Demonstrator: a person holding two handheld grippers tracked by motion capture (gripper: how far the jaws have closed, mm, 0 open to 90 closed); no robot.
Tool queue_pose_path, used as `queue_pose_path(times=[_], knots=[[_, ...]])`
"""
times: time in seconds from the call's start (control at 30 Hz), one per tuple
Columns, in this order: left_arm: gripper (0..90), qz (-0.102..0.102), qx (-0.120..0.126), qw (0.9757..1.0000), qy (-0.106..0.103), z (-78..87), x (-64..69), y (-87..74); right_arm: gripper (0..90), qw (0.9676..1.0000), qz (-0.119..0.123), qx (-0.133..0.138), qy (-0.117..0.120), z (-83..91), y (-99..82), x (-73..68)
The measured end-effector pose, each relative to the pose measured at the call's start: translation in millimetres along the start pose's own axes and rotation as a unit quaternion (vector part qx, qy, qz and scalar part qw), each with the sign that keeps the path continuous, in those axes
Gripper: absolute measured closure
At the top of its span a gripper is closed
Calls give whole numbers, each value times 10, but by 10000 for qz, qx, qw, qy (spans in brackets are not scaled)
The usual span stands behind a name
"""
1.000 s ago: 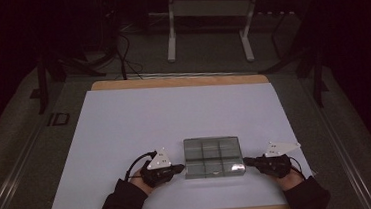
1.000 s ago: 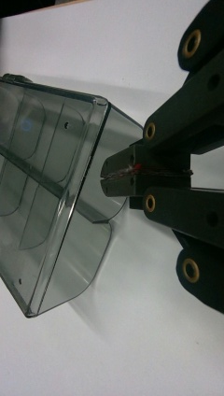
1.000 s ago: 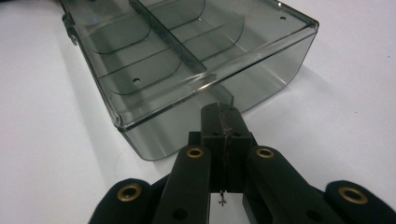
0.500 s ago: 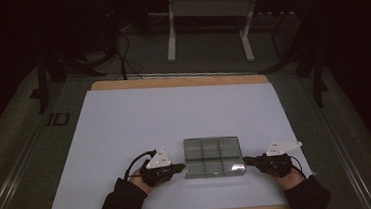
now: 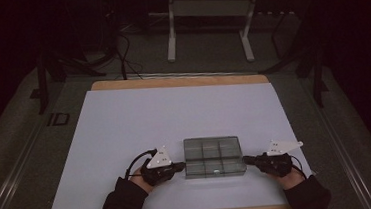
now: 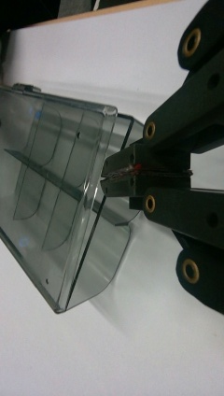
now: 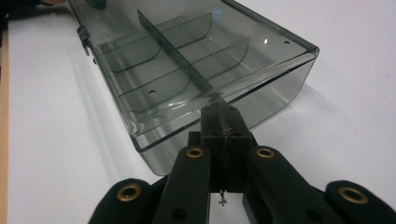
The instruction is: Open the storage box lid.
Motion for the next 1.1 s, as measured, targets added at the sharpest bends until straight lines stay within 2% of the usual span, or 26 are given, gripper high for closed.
queue_pose_path(times=[0.07, 0.17, 0.6, 0.8, 0.97, 1.1], knots=[[809, 48, 47, 9999, 90, 3, -21, 6, 851, 10000, -6, 45, -43, 3, 6, 8], [766, 26, 114, 9998, 166, -2, -37, 21, 812, 9999, -38, 82, -102, 9, 18, 27], [651, -62, 386, 9982, 458, -17, -134, 132, 650, 9988, 2, 298, -384, -3, 134, 98], [639, -99, 492, 9972, 560, -22, -179, 199, 646, 9980, 82, 346, -526, -31, 212, 119], [644, -186, 560, 9962, 646, -12, -210, 259, 665, 9980, 75, 365, -519, -62, 279, 149], [663, -159, 593, 9957, 696, 0, -242, 295, 682, 9977, 33, 418, -540, -75, 321, 174]])
Point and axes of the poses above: each handheld gripper's, and its own axes: z roughly backward along the jaws, y roughly out of its top, x roughly to its right, the point moved 2 cm from there along -z, roughly forward along the jaws, and after that the axes turned 7 degrees about -y, right-handed, at the moved point
